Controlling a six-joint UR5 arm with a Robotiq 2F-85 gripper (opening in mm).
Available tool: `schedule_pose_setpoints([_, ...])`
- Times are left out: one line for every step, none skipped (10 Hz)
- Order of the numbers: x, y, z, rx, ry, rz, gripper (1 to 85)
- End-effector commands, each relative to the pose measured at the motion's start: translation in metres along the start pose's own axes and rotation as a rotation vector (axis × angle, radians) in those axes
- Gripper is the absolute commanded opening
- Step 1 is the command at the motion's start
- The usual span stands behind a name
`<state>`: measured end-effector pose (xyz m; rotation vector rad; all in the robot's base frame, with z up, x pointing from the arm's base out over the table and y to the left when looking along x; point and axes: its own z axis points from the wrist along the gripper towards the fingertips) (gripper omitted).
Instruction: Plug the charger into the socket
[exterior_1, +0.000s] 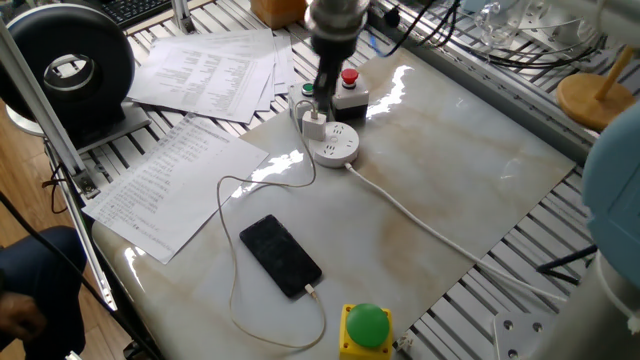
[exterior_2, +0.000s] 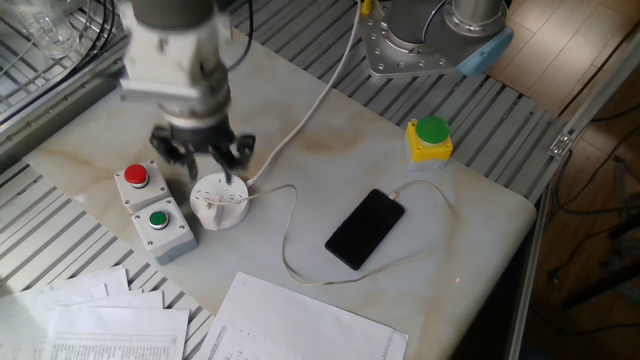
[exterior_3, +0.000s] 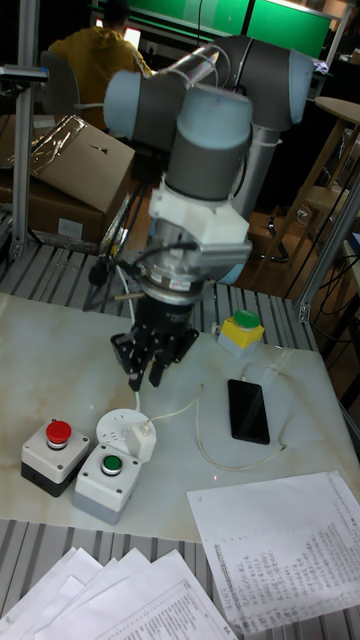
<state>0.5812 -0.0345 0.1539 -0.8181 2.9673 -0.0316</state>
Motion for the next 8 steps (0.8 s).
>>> schedule_pose_setpoints([0.006,-0.030,-0.047,-0.003,-0.001,0.089,1.3])
schedule_pose_setpoints([0.005,-0.045,-0.060,0.007,0.004,0.099,1.3])
schedule_pose_setpoints([0.001,-0.060,-0.071,0.007,0.006,0.103,1.3])
schedule_pose_setpoints([-0.004,-0.065,-0.076,-0.004,-0.002,0.117,1.3])
schedule_pose_setpoints([-0.008,-0.067,-0.076,-0.008,-0.015,0.128,1.3])
schedule_pose_setpoints([-0.010,-0.070,-0.076,-0.005,-0.024,0.137,1.3])
schedule_pose_setpoints([-0.015,-0.070,-0.075,-0.006,-0.036,0.141,1.3])
schedule_pose_setpoints([-0.019,-0.067,-0.075,-0.017,-0.045,0.145,1.3])
